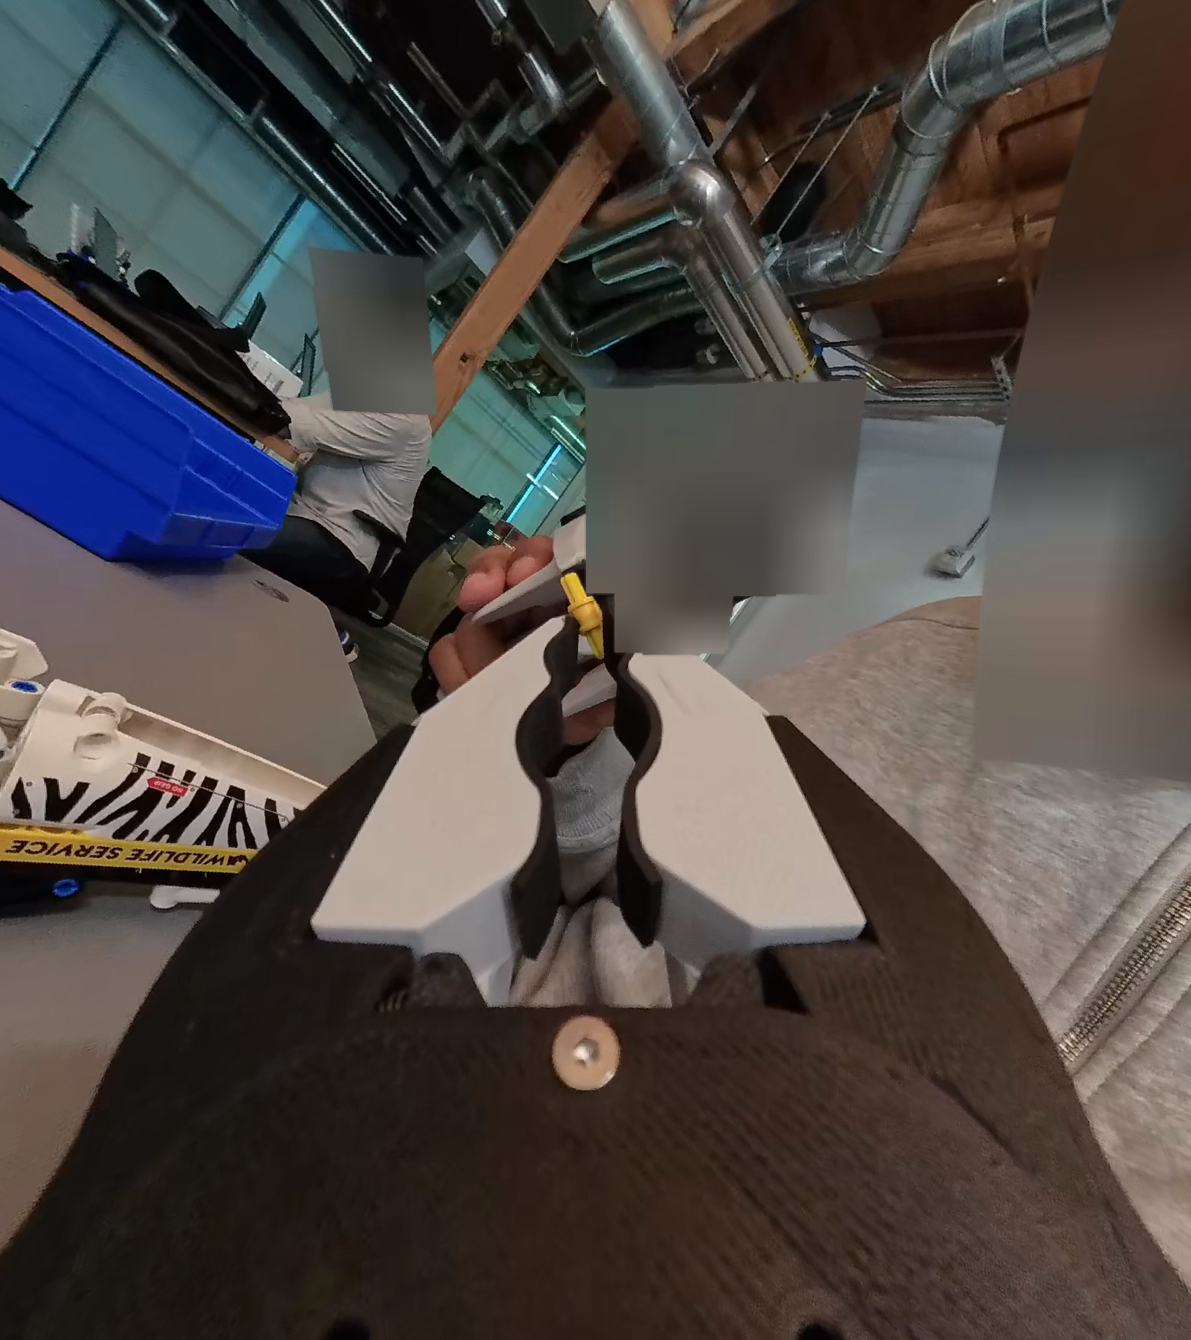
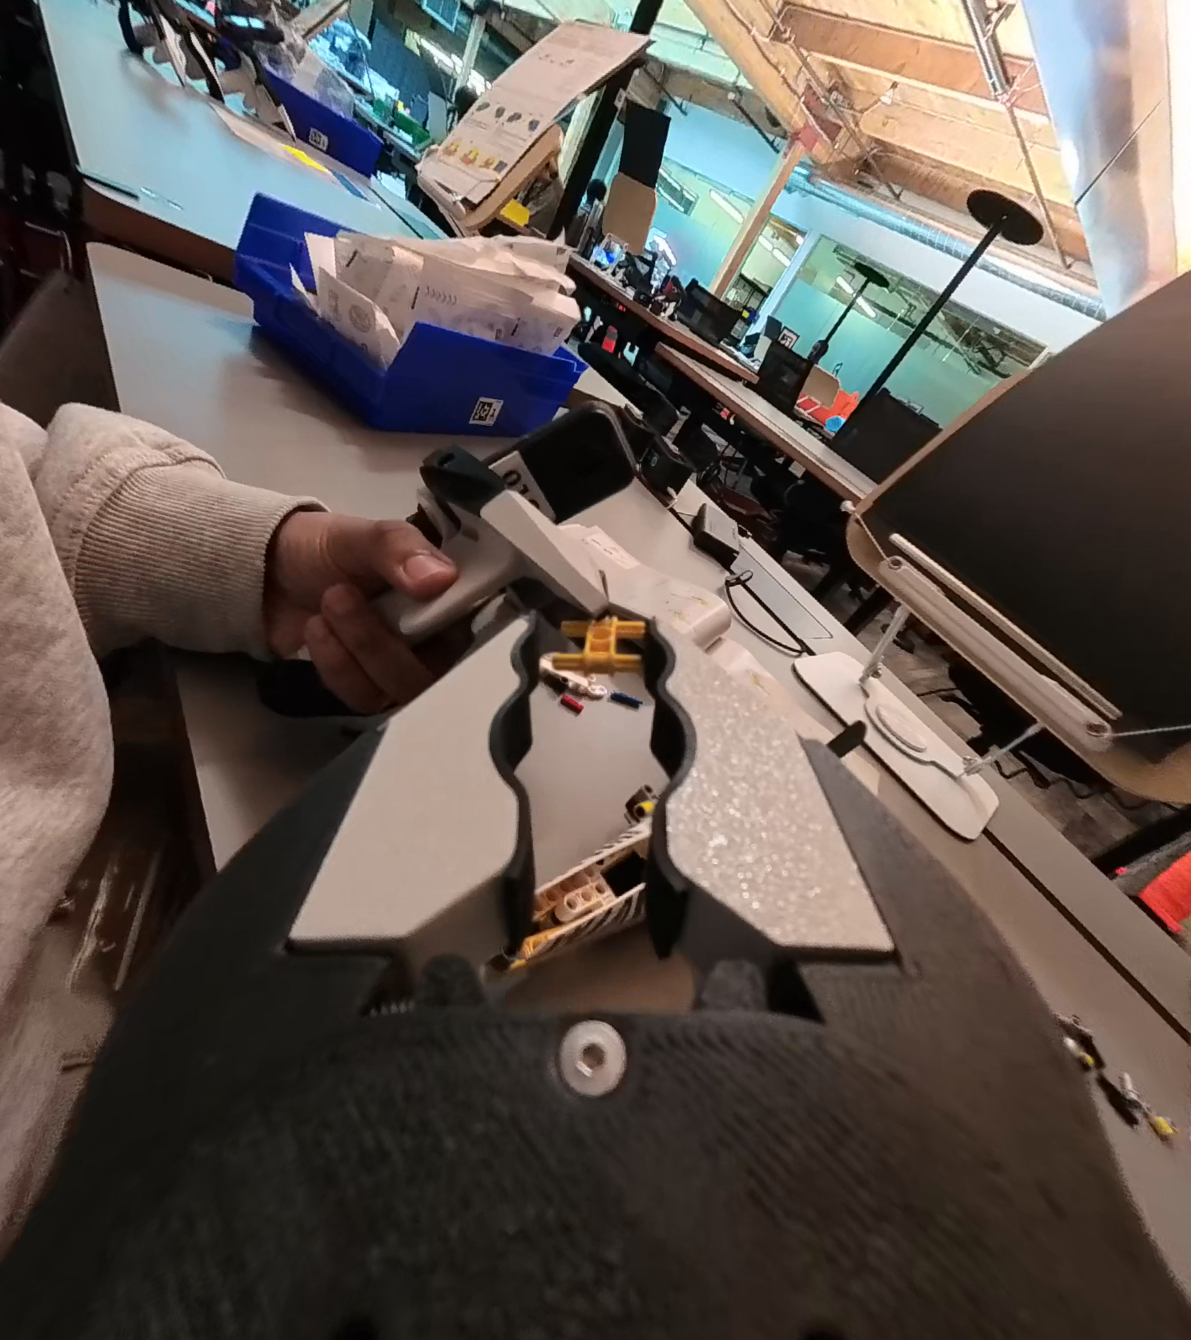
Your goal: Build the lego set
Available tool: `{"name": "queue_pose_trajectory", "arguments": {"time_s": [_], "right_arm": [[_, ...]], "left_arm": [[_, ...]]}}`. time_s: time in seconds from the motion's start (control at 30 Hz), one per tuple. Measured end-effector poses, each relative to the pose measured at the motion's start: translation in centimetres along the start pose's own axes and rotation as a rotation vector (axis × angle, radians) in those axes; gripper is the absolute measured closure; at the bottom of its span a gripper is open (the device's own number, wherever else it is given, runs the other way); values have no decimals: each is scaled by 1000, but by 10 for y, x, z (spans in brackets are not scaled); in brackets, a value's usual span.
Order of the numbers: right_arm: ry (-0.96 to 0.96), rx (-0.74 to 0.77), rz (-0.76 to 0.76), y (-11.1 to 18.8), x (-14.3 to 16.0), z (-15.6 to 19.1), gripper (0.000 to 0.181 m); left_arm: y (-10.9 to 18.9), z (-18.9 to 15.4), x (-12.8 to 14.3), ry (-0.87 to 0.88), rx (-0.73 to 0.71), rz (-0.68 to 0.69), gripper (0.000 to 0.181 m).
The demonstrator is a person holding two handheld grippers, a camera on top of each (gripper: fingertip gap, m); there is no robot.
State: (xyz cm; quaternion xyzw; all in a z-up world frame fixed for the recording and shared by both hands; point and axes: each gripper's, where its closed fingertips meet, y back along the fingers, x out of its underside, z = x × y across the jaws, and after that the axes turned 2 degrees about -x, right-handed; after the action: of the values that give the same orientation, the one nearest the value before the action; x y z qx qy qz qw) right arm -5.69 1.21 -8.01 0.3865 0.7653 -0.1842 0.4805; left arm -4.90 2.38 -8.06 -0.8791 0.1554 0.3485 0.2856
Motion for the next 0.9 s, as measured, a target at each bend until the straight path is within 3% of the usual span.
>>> {"name": "queue_pose_trajectory", "arguments": {"time_s": [0.37,0.63,0.73,0.83,0.9], "right_arm": [[-9,21,2,3,-2,-4,159],[-18,6,3,6,-2,-2,159],[-18,-10,11,5,0,2,159],[-25,-18,9,6,0,3,159],[-26,-18,13,6,1,2,159]], "left_arm": [[-2,-5,-3,-62,-4,-23,176],[-4,-9,1,70,72,-4,144],[-4,-9,4,60,74,13,152],[-3,-7,3,70,73,7,174],[-2,-6,4,78,66,14,174]]}}
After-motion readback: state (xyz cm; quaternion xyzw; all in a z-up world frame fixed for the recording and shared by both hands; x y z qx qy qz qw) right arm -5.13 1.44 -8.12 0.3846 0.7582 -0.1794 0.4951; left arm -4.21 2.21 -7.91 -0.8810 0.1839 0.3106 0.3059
